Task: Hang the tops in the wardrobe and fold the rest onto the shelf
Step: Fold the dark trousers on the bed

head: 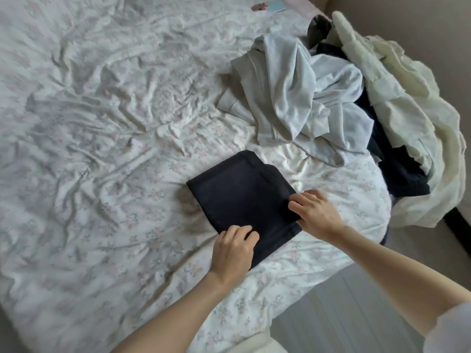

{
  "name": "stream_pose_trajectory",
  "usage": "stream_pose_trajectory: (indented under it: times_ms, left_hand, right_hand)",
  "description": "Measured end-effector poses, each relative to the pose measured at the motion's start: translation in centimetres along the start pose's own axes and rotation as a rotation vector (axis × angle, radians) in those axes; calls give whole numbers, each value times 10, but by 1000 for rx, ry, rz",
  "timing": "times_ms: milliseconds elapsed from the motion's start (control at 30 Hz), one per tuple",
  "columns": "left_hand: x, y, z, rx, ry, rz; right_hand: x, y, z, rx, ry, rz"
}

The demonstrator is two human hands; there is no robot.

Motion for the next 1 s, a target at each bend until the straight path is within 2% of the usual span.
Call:
stream_pose_trajectory:
  times_ms: [100,167,200,267,333,367,433,500,567,667,800,933,1000]
  left_hand:
    - [-12,8,20,32,-79,31]
    - [-21,9,36,98,-208,37]
    - [-25,8,44,147,-285,38]
    - [-33,6,57,248,-395,63]
    - [-39,3,62,282,-414,95]
    - [-40,1,63,272,-416,82]
    - [-36,-8,64,272,-421,15]
    - [-26,-21,69,293,-494,-14]
    - [-10,-41,73,335,-541,-93]
    - [21,-73,73,412,-499,-218]
    - [49,-90,65,510,-490,-268]
    - [81,-91,57,477,-472,-316]
    - [97,-97,51,436,-495,-346]
  right_hand:
    - [-23,-2,21,13,-5,29]
    - [-35,-6,34,19,-45,50]
    - [-40,-8,42,37,-103,65]
    - [-51,-12,60,72,-321,115]
    - [-59,-16,71,89,-463,192]
    - [-61,-18,73,105,-450,231]
    - [-57,-24,69,114,-298,293]
    - [-45,-34,68,161,-194,353]
    - [-32,-47,75,232,-208,388]
    - [-19,-66,90,303,-267,508]
    - [-16,-88,93,394,-182,787]
    - [-13,-105,84,546,55,1169]
    - [-7,-112,82,676,162,1284]
Point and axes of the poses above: each hand's wrist, its own x-axis towards the middle knuckle, its own z-axis out of the palm, y = z × x, the point moved 2 cm from there along x, towards the middle knuckle, and after that the axes turned 10 degrees about -z, right-handed, at the moved point
